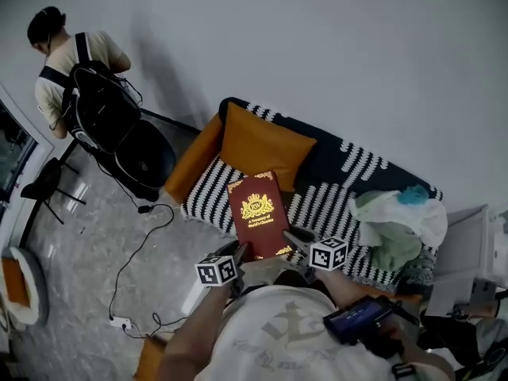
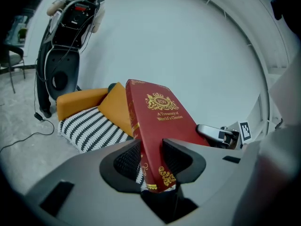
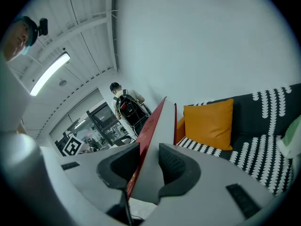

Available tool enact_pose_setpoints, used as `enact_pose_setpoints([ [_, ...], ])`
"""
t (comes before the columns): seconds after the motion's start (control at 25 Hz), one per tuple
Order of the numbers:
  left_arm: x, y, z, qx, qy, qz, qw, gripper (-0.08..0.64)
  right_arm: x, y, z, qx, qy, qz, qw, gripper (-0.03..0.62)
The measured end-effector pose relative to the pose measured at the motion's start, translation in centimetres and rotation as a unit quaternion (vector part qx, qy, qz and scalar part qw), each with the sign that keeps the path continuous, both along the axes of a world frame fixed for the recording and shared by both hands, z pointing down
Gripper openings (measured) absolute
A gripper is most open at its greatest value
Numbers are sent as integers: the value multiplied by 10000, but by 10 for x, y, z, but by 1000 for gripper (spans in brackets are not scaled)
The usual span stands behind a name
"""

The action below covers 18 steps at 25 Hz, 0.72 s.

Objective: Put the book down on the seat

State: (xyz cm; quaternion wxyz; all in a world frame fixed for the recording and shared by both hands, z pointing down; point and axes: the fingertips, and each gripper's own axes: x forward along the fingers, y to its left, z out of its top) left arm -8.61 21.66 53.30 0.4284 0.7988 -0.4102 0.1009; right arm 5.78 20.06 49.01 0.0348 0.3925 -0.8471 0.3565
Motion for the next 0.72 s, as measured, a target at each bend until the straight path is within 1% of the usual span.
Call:
enact_pose_setpoints([
  [0.24,-22,-2,-1,-94,25,-323,9994,150,-23,-12,0,-26,-110,-321,9994,135],
  [0.48,-28,-8,10,-197,-57,-649,9977,150,-30,-29,14,-103,-206,-688,9974,136],
  [0.72,-36,-22,16,-334,-93,-811,9961,150,-40,-52,21,-207,-231,-937,9951,135],
])
